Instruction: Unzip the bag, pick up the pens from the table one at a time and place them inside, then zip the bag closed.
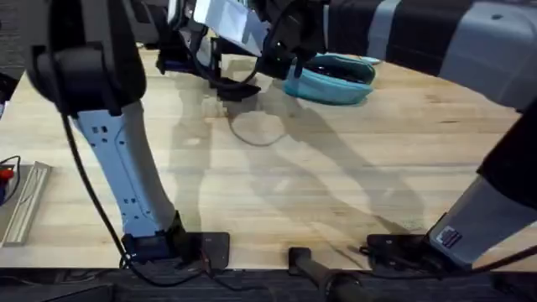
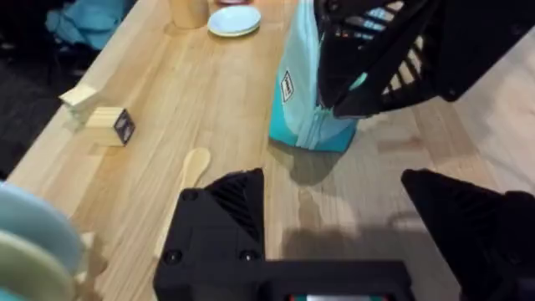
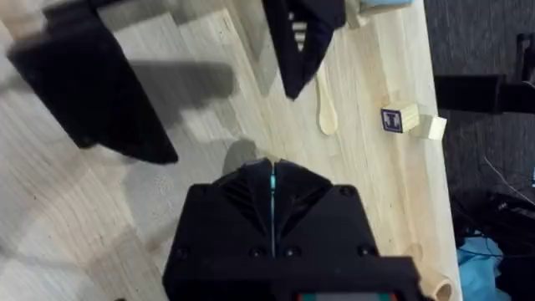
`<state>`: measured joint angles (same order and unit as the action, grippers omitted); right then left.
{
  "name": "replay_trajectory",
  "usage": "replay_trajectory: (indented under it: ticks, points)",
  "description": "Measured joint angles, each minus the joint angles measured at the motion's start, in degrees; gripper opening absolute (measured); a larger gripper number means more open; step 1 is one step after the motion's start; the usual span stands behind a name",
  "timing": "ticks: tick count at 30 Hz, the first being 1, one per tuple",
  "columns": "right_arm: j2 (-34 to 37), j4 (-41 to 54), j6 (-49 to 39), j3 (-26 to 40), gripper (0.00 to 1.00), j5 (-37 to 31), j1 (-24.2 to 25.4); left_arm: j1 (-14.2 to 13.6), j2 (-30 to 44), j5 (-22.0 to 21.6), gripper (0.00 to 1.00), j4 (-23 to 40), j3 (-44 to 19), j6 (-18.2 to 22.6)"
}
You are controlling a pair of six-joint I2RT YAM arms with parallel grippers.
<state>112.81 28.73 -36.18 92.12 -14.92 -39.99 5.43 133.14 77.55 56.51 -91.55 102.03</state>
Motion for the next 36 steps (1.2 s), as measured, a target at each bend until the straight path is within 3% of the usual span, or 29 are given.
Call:
replay_trajectory:
  ticks: [7, 18, 32, 36]
  points:
    - [0.0, 0.0, 0.0, 0.0, 0.033, 0.0, 0.0, -3.2, 3.0, 3.1, 0.993, -5.5, 0.0, -1.4]
    - [0.0, 0.0, 0.0, 0.0, 0.033, 0.0, 0.0, -8.1, 3.3, 3.5, 0.995, -19.9, 0.0, -13.9]
    - [0.0, 0.0, 0.0, 0.0, 0.033, 0.0, 0.0, -8.7, 3.3, 3.5, 0.994, -20.5, 0.0, -19.7]
    - [0.0, 0.0, 0.0, 0.0, 0.033, 0.0, 0.0, -9.2, 3.3, 3.3, 0.847, -20.5, 0.0, -20.4]
